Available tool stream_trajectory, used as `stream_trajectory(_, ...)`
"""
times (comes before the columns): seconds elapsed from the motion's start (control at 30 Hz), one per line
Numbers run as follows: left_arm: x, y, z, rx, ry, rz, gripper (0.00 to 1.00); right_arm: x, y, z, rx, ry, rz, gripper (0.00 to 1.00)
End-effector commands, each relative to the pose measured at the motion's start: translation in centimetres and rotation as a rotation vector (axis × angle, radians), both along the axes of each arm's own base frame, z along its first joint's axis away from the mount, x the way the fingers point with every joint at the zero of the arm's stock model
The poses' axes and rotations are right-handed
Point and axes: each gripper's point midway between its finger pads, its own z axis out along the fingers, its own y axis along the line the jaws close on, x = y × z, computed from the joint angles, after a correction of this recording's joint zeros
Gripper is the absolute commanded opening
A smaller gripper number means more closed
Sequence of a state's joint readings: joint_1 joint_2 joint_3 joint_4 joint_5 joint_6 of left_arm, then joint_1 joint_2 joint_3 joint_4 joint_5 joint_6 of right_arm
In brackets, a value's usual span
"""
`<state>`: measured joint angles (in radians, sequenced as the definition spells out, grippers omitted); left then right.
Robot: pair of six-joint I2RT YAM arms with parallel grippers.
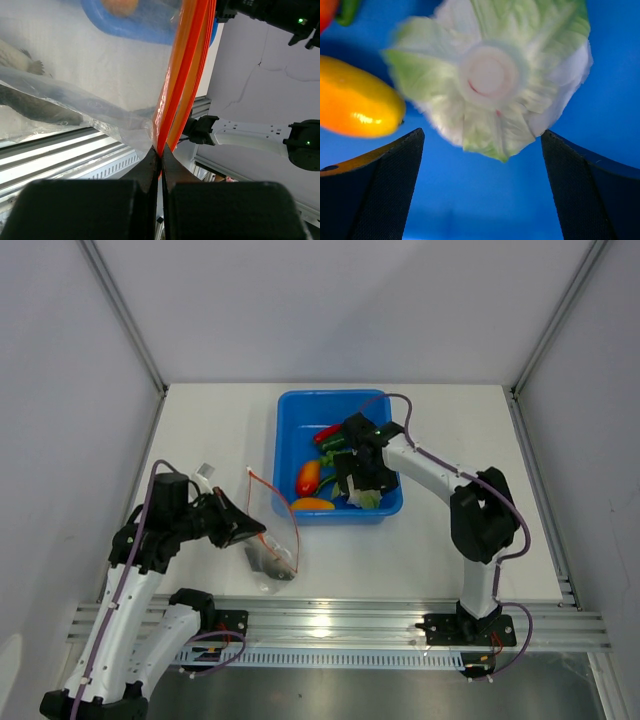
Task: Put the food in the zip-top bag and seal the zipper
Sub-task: Pick up the fake vegetable from the bin.
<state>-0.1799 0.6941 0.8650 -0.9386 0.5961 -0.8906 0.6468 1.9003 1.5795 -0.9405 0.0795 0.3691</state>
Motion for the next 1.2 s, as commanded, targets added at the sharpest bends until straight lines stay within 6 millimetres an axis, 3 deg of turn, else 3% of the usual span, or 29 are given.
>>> stream_trajectory(0.0,0.3,-0.3,0.8,-0.025,-0.030,-0.019,0.01,0.2,0.2,-1.8,-0.028,0.016,0.010,1.00)
stream_trajectory(0.33,0.3,-0.4,0.9,-0.025,-0.027,-0.022,0.01,2.7,1.4,-5.1,-0.069,-0.004,0.030,0.99)
stream_trajectory(0.47,0.2,-0.3,0.6,-0.022,-0.020,-0.024,0.00,3.7,2.2,-4.3,-0.042,-0.071,0.034,0.97)
stream_trajectory(0.57,0.1,-0.3,0.4,-0.024,-0.016,-0.021,0.01,4.5,2.4,-3.0,-0.012,-0.133,0.022,0.84)
stream_trajectory(0.67,0.0,-0.3,0.2,-0.027,-0.010,-0.019,0.00,5.2,2.4,-2.2,0.008,-0.178,0.010,0.52)
stream_trajectory(0.7,0.0,-0.3,0.1,-0.027,-0.009,-0.019,0.00,5.3,2.5,-2.1,0.012,-0.182,0.015,0.33)
stream_trajectory(0.77,0.1,-0.4,0.2,-0.030,-0.009,-0.019,0.00,5.5,2.5,-1.9,0.022,-0.180,0.011,0.19)
stream_trajectory(0.8,0.1,-0.4,0.2,-0.029,-0.010,-0.017,0.01,5.5,2.5,-1.6,0.025,-0.183,0.013,0.05)
stream_trajectory(1.0,0.2,-0.4,0.2,-0.031,-0.010,-0.016,0.01,5.3,2.6,0.1,0.051,-0.203,0.022,0.00)
stream_trajectory(1.17,0.2,-0.4,0.2,-0.032,-0.011,-0.019,0.01,4.9,2.9,3.9,0.118,-0.248,0.041,0.00)
